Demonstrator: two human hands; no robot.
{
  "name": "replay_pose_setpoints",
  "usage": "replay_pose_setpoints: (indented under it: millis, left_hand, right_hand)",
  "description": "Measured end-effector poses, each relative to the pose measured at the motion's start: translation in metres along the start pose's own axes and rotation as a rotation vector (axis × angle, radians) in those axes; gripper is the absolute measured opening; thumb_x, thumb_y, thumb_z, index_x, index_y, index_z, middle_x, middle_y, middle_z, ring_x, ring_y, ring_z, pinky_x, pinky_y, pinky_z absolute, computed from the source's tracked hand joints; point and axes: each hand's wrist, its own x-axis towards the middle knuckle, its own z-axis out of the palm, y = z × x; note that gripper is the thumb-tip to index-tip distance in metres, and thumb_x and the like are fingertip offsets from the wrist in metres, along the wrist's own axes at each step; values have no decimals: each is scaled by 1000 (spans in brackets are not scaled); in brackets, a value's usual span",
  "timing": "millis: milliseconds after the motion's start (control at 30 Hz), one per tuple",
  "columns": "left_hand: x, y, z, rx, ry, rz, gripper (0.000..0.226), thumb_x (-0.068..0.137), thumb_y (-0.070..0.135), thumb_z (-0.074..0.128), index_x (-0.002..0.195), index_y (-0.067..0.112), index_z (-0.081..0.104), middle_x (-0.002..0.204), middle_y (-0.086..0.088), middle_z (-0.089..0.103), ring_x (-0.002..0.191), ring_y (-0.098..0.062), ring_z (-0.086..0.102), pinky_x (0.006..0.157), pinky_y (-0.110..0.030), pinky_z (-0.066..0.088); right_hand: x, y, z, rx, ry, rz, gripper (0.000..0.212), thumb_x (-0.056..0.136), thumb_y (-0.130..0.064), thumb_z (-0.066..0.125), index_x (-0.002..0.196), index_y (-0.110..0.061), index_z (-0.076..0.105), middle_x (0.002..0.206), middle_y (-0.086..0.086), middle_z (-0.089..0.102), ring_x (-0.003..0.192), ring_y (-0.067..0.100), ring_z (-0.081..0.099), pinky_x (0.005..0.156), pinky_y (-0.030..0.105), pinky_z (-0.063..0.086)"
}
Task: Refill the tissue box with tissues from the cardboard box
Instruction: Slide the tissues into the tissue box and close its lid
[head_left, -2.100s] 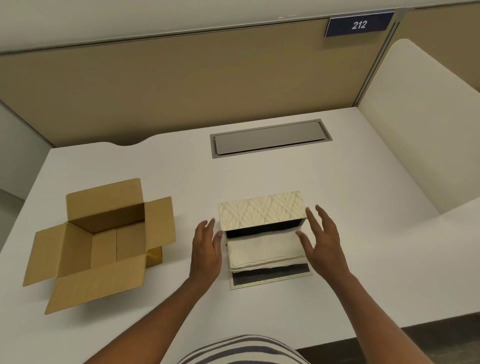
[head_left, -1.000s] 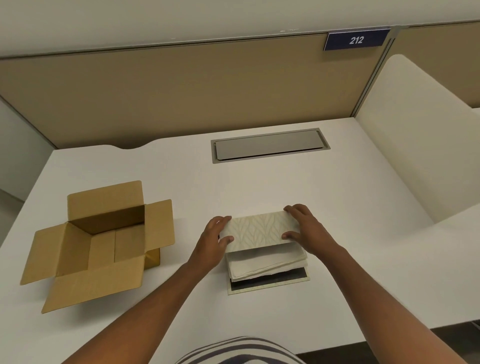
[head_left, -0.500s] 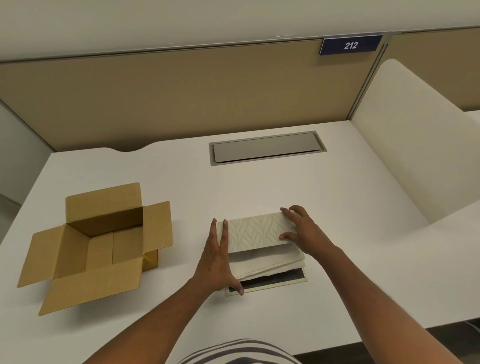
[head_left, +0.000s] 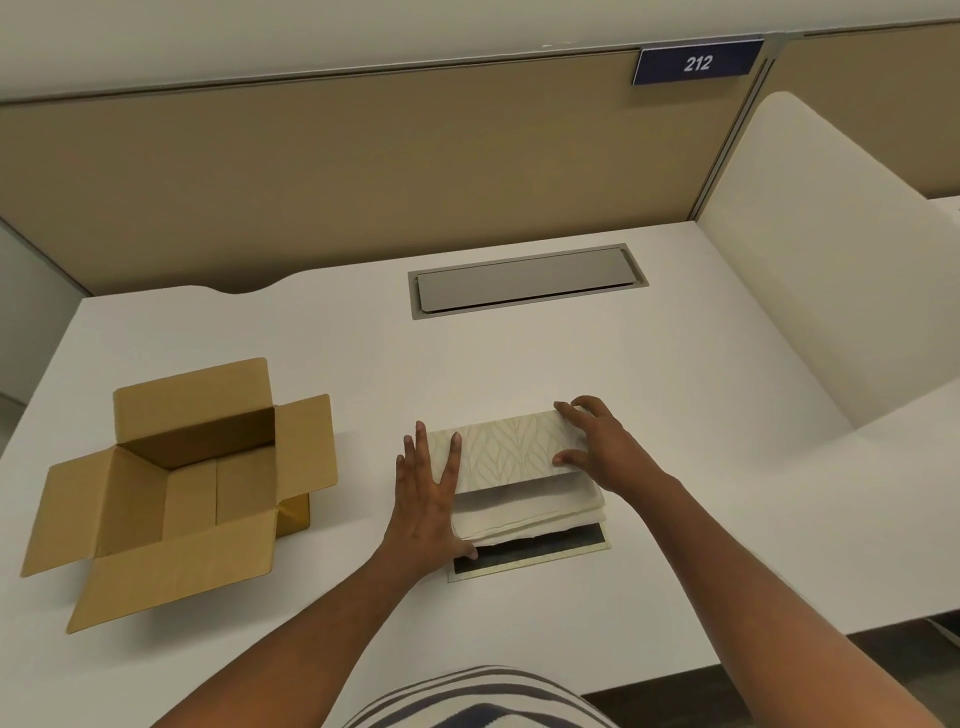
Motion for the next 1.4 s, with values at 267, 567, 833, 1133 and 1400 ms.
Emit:
replay_pose_setpoints:
  millis: [267, 567, 833, 1133, 1400]
  left_hand:
    - [0, 1, 1, 66, -36, -3, 161, 30, 72, 81, 148, 24, -17, 152, -22, -32, 140, -41, -27, 116, -55, 1]
    - [0, -2, 7, 46, 25, 47, 155, 39, 64, 84, 147, 27, -20, 151, -19, -35, 141, -39, -25, 118, -55, 6]
    - [-5, 7, 0, -222, 189, 17, 102, 79, 73, 40, 151, 19, -9, 158, -11, -5, 147, -27, -1, 119, -49, 14]
    - [-6, 7, -16, -418, 282, -6, 60, 91, 13, 59, 144, 5, 32, 139, -9, 34, 125, -16, 40, 102, -19, 36]
    - [-24, 9, -3, -446, 265, -3, 56, 87, 13, 65, 138, 7, 41, 149, -8, 35, 139, -21, 31, 115, -31, 29]
  right_hand:
    - [-2, 0, -1, -9, 8, -15, 76, 79, -27, 77, 145, -20, 39, 146, 1, 32, 122, 19, 46, 93, 25, 36]
    - [-3, 1, 1, -6, 22, -18, 76, 79, -25, 78, 144, -19, 40, 146, 2, 32, 126, 20, 44, 96, 25, 36]
    - [-9, 2, 3, 5, 50, -57, 73, 77, -23, 79, 141, -17, 44, 140, 2, 37, 119, 19, 46, 91, 25, 38]
    - [-22, 7, 9, -3, 97, -83, 69, 75, -24, 80, 136, -20, 47, 135, -3, 39, 111, 12, 45, 87, 25, 40]
    - [-41, 15, 19, 0, 132, -106, 69, 71, -21, 83, 132, -21, 51, 131, -4, 39, 108, 11, 46, 86, 24, 42]
